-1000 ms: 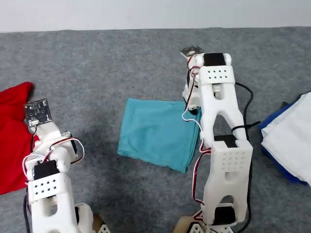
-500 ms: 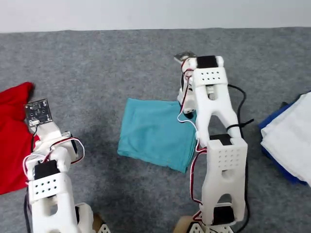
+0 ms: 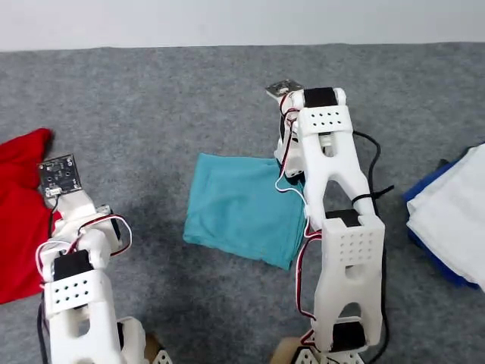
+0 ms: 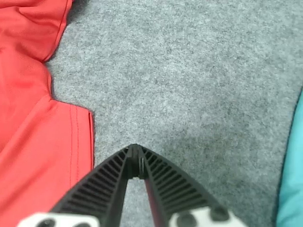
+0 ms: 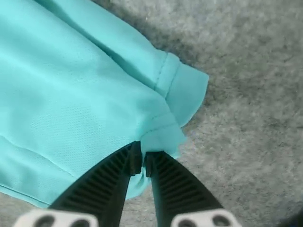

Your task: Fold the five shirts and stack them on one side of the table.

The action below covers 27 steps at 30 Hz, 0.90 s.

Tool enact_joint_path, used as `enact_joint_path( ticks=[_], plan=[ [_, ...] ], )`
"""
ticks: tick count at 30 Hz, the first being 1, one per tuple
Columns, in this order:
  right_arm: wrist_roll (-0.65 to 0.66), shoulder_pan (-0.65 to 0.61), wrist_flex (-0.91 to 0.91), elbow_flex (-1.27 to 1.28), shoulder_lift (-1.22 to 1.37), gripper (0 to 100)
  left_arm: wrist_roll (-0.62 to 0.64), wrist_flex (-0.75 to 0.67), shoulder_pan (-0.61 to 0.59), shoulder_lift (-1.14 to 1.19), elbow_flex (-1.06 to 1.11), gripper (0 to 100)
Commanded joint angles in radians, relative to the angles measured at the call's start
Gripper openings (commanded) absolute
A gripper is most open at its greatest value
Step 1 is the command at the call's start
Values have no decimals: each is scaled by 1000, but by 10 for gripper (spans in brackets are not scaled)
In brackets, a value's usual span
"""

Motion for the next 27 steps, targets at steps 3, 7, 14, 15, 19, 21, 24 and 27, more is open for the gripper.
enact_joint_path(
  ticks=[3,7,14,15,19,21,24,27],
  plan=[
    [72,5,-41,-11,-18,11,3,-29,8,-21,-7,2],
    [106,8,-62,-11,-18,11,3,-29,8,-21,-7,2],
    [158,18,-142,-12,-18,11,3,-29,8,-20,-7,2],
    [164,19,-150,-12,-18,10,3,-29,8,-20,-7,2],
    [189,21,-153,-54,-12,10,3,-29,8,-20,-7,2],
    [207,28,-154,-89,-10,10,3,-29,8,-20,-7,2],
    [210,50,-154,-138,-8,10,3,-29,8,-20,-7,2],
    [221,79,-154,-150,-8,10,3,-29,8,-20,-7,2]
  ],
)
